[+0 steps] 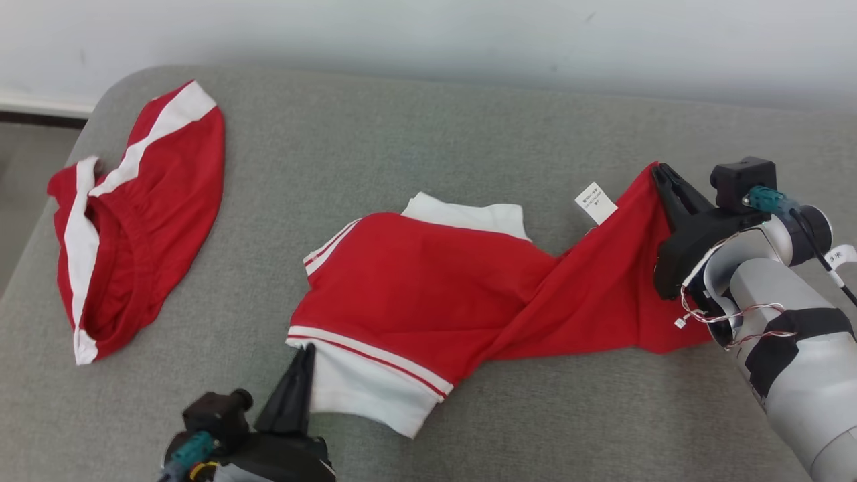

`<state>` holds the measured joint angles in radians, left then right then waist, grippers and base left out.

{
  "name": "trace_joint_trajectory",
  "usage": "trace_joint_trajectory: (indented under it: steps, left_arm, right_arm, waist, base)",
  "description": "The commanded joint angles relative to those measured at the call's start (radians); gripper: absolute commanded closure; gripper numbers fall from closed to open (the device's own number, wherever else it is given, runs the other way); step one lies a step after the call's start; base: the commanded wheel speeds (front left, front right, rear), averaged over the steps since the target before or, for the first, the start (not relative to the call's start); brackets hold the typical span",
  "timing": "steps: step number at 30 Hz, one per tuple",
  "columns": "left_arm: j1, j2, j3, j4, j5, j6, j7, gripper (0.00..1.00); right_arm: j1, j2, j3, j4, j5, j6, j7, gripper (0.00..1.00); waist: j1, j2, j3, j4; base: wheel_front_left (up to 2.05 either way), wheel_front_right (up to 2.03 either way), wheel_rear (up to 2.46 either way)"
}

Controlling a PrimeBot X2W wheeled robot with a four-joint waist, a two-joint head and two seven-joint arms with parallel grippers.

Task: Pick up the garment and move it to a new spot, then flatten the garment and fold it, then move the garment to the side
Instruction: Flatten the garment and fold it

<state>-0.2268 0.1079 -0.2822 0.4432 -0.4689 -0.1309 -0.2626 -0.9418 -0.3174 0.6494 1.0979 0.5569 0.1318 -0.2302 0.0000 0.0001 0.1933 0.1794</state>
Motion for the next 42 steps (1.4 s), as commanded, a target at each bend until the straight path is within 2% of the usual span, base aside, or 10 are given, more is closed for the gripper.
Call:
trace_joint_trajectory:
  steps: [1, 5, 9, 16, 19, 23, 29, 30, 36, 42]
  left_arm:
    - [-0.002, 0.016, 0.008, -0.02, 0.009, 0.002, -0.003, 1.0]
    - [-0.043, 0.035, 0.014, -0.099, -0.023, 0.002, 0.005, 1.0]
    - [-0.122, 0.087, 0.014, -0.165, -0.064, 0.002, 0.06, 1.0]
    - [-0.44, 0.137, 0.065, -0.197, -0.172, 0.002, 0.212, 1.0]
    - [-0.649, 0.147, 0.094, -0.156, -0.182, 0.015, 0.264, 1.0]
    - [-0.948, 0.133, 0.116, -0.063, -0.186, 0.037, 0.299, 1.0]
    - [-1.345, 0.119, 0.099, 0.113, -0.134, 0.049, 0.284, 1.0]
    - [-1.345, 0.119, 0.099, 0.113, -0.134, 0.049, 0.284, 1.0]
    - [-1.688, 0.112, 0.071, 0.324, -0.079, 0.046, 0.244, 1.0]
    - [-1.853, 0.092, 0.041, 0.477, -0.049, 0.038, 0.205, 1.0]
  right_arm:
    - [0.017, -0.01, 0.0, -0.014, 0.017, -0.002, -0.011, 1.0]
    - [0.039, -0.026, -0.003, -0.066, 0.068, -0.002, -0.028, 1.0]
    - [0.032, -0.05, -0.009, -0.119, 0.109, -0.002, -0.034, 1.0]
    - [-0.108, -0.088, -0.049, -0.192, 0.174, -0.002, -0.029, 1.0]
    - [-0.223, -0.107, -0.073, -0.218, 0.201, -0.002, -0.003, 1.0]
    - [-0.412, -0.134, -0.104, -0.238, 0.223, -0.002, 0.026, 1.0]
    - [-0.679, -0.152, -0.157, -0.191, 0.22, -0.002, 0.051, 1.0]
    - [-0.679, -0.152, -0.157, -0.191, 0.22, -0.002, 0.051, 1.0]
    - [-0.925, -0.134, -0.188, -0.076, 0.189, -0.002, 0.04, 1.0]
    - [-1.051, -0.121, -0.181, 0.016, 0.15, -0.002, 0.037, 1.0]
  waist:
    - [0.0, -0.0001, -0.036, -0.033]
    - [0.0, -0.0001, -0.062, -0.065]
    - [0.0, -0.0001, -0.069, -0.102]
    - [0.0, -0.0001, 0.025, -0.16]
    - [0.0, -0.0001, 0.115, -0.181]
    - [0.0, -0.0001, 0.239, -0.206]
    - [0.0, -0.0001, 0.361, -0.24]
    - [0.0, -0.0001, 0.361, -0.24]
    - [0.0, -0.0001, 0.421, -0.289]
    - [0.0, -0.0001, 0.456, -0.298]
  base:
    - [0.0, 0.0, 0.0]
    - [0.0, 0.0, 0.0]
    - [0.0, 0.0, 0.0]
    - [0.0, 0.0, 0.0]
    - [0.0, 0.0, 0.0]
    - [0.0, 0.0, 0.0]
    - [0.0, 0.0, 0.0]
    - [0.0, 0.0, 0.0]
    - [0.0, 0.0, 0.0]
    - [0.0, 0.0, 0.0]
